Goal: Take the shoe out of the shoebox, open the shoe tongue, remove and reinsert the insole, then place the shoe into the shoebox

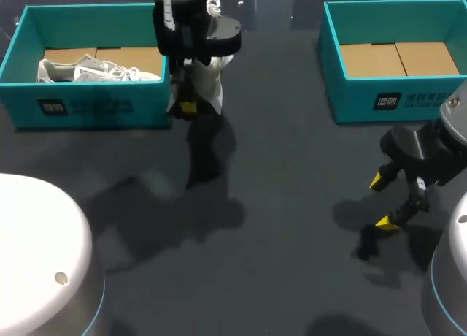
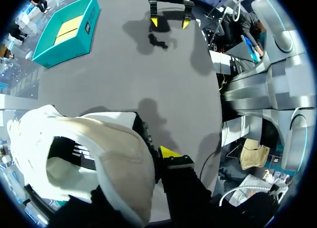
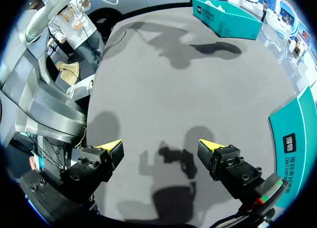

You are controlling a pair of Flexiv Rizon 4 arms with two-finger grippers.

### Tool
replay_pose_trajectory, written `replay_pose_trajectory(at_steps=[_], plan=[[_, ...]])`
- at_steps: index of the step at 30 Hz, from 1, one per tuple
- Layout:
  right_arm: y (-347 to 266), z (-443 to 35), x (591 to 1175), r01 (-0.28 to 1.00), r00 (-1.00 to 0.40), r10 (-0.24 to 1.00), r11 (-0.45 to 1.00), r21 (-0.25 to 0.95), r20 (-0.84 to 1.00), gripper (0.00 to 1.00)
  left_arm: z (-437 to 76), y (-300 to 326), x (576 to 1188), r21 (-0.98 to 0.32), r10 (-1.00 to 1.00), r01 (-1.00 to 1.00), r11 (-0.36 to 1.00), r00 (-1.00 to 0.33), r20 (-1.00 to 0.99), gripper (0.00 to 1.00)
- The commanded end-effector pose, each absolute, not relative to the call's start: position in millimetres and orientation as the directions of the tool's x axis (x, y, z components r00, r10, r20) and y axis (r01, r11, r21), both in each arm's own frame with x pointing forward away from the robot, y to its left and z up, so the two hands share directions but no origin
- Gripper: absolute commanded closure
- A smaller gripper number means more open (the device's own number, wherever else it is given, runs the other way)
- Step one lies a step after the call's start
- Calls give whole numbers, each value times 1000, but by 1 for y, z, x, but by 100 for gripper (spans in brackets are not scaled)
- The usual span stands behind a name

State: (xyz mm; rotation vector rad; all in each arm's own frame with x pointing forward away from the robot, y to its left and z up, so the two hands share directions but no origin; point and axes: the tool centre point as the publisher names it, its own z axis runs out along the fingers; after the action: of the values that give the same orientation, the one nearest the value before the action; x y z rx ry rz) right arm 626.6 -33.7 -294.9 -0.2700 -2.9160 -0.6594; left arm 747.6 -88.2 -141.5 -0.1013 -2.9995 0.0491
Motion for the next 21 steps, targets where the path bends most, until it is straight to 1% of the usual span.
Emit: replay_pose_trajectory(at_steps=[1,8,16,21], plan=[[-33,-296,625,205,-974,145,889,410,172,0,-120,-54,774,-52,44,37,998,-989,143,100],[-33,-296,625,205,-974,145,889,410,172,0,-124,1,837,-34,9,3,999,-987,163,100],[-33,-296,625,205,-974,145,889,410,172,0,-138,67,900,-45,1,-8,999,-983,182,100],[-33,-296,625,205,-974,145,889,410,172,0,-137,107,948,-52,4,-6,999,-983,186,100]])
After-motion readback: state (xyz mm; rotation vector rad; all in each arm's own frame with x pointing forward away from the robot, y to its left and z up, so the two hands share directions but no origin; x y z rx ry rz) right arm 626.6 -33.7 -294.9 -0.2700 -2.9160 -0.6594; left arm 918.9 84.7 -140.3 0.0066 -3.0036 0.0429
